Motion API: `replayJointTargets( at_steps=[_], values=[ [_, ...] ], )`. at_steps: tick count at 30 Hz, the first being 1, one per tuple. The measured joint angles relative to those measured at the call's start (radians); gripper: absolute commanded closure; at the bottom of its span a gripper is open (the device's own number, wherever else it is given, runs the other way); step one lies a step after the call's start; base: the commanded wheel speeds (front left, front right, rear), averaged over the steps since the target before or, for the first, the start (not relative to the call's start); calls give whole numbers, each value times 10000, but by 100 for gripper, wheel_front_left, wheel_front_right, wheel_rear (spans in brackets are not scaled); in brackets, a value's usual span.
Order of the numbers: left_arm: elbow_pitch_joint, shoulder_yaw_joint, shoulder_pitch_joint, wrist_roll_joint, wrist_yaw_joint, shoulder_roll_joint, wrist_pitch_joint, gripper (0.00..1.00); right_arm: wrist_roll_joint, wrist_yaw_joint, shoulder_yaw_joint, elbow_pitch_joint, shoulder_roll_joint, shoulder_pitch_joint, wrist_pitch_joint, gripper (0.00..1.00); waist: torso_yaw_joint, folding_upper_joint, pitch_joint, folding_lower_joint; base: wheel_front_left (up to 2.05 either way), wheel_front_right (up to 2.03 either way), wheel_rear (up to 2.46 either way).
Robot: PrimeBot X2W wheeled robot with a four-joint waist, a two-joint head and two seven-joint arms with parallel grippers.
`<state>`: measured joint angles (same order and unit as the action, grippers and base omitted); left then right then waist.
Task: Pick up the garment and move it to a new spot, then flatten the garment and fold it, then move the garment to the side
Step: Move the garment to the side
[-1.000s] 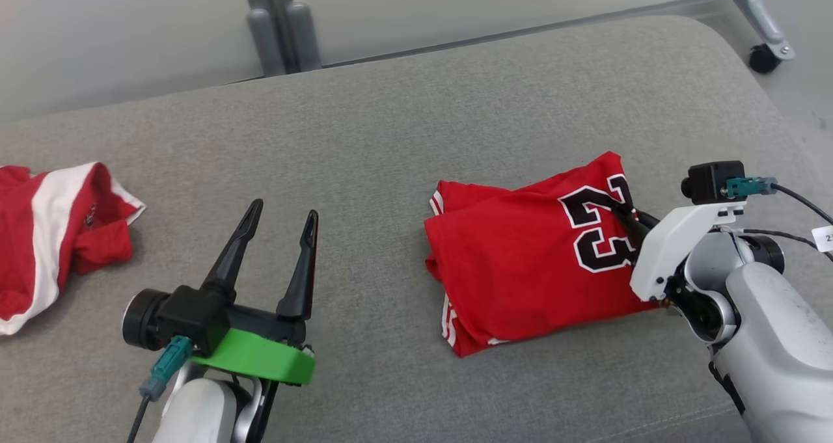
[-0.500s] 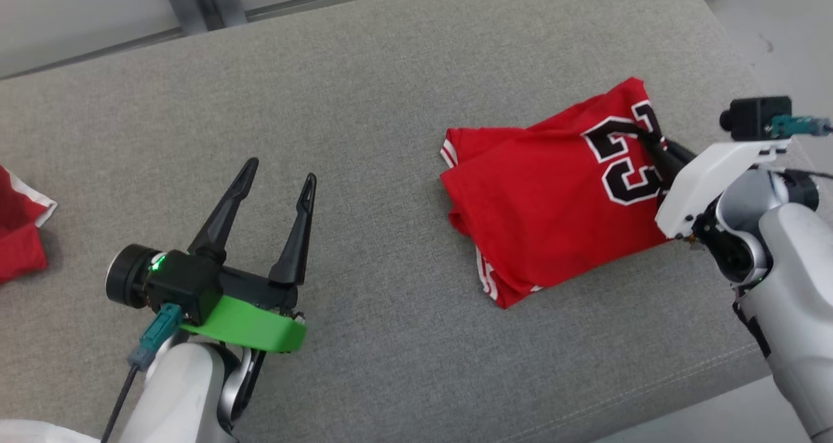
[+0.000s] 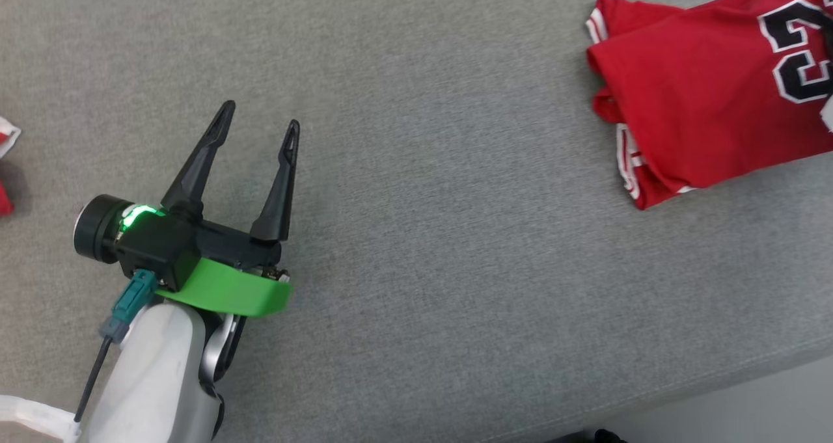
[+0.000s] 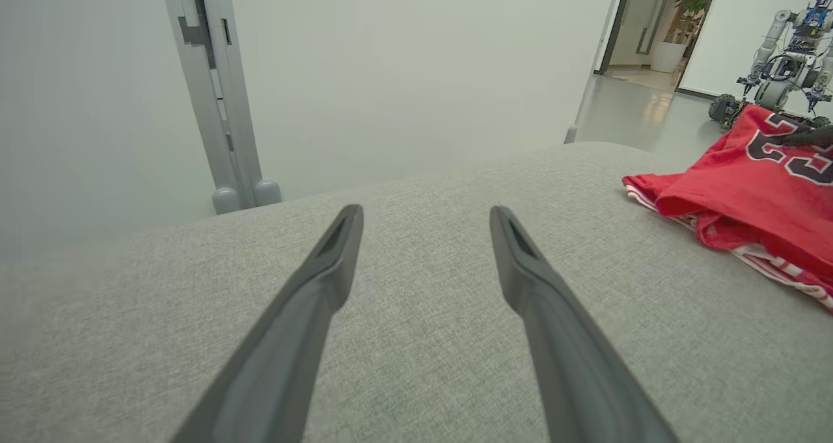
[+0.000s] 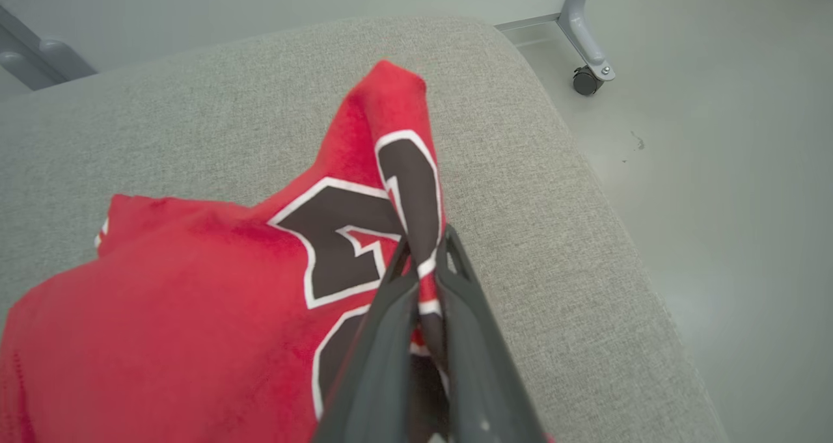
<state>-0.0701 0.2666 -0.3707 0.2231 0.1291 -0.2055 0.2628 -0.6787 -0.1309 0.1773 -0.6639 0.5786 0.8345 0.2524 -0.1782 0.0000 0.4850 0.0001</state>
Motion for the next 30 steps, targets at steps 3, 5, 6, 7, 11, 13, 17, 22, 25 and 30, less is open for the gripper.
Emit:
replayJointTargets(
  at_steps=[3, 5, 6, 7, 11, 13, 17, 22, 25, 30],
  values=[
    [-23, -50, -4, 2, 0, 46, -2, 0, -77, 0, -46, -408, 211, 108, -90, 100, 223, 0, 280, 0, 0, 0, 0],
    [-44, -58, -24, 2, 0, 111, 0, 0, -73, 0, -35, -650, 336, 147, -230, 40, 389, 0, 381, 0, 0, 0, 0],
    [-61, -81, -44, 2, 0, 153, 0, 0, -73, 0, -27, -782, 362, 170, -293, 0, 478, 0, 414, 0, 0, 0, 0],
    [-79, -96, -53, 2, 0, 199, 0, 0, -29, 0, 12, -905, 366, 171, -422, 0, 563, 0, 428, 0, 0, 0, 0],
    [-144, -240, 12, 33, 0, 364, 0, 0, 288, 0, 215, -1170, 362, 155, -930, 0, 774, 0, 228, 0, 0, 0, 0],
    [-178, -372, 145, 46, 0, 443, -2, 0, 441, 0, 395, -1156, 360, 95, -1108, 0, 846, 0, 35, 0, 0, 0, 0],
    [-270, -719, 565, 111, 0, 587, 0, 0, 761, -4, 803, -604, 180, -93, -1624, 0, 947, 0, -531, 0, 0, 0, 0],
    [-418, -1229, 1203, 153, -33, 782, 0, 0, 872, -2, 1022, 420, -69, -647, -2159, 0, 1021, 0, -1428, 0, 0, 0, 0],
    [-514, -1521, 1633, 119, -113, 861, -2, 0, 796, -4, 1106, 1214, -314, -1163, -2476, 0, 1083, 0, -2008, 0, 0, 0, 0],
    [-466, -2151, 2182, 161, -351, 1110, -2, 0, 882, -2, 1104, 2343, -857, -2340, -3010, 0, 1228, 0, -2967, 0, 0, 0, 0]
  ],
)
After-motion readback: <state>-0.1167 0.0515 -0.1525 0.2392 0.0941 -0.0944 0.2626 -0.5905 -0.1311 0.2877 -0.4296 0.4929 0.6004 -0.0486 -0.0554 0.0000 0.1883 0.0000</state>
